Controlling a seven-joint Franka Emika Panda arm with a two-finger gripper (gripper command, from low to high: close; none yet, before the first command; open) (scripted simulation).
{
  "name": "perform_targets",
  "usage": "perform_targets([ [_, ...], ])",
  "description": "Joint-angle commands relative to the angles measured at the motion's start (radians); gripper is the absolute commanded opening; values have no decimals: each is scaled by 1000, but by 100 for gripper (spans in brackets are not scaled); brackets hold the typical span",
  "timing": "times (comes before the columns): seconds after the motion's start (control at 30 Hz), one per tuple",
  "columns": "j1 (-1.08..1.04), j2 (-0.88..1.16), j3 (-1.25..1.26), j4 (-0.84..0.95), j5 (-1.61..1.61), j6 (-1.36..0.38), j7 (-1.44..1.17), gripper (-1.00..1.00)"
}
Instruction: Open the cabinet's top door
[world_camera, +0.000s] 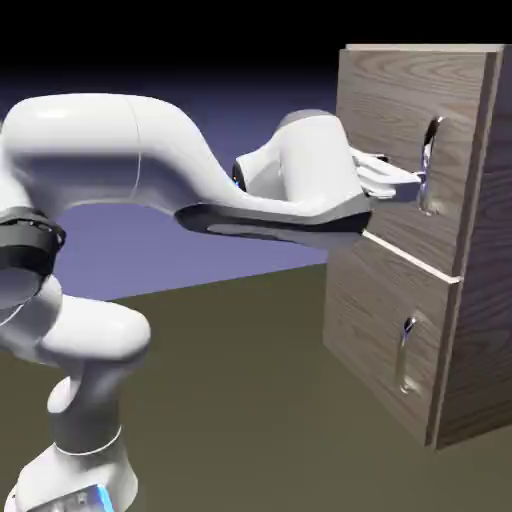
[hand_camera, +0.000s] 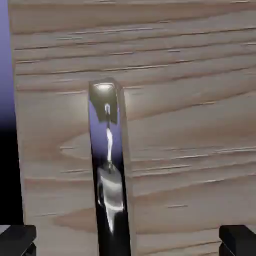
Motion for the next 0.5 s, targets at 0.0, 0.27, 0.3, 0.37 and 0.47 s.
perform_targets([
  [0.0,36,15,-27,25,-5,-3,6,0],
  [0.27,162,95,-120,123,-28,-22,52,-100],
  [0.3,125,109,-92,108,-28,-29,74,-100],
  [0.37,53,135,-34,80,-28,-42,116,-100],
  [0.47,-56,169,56,47,-28,-53,177,-100],
])
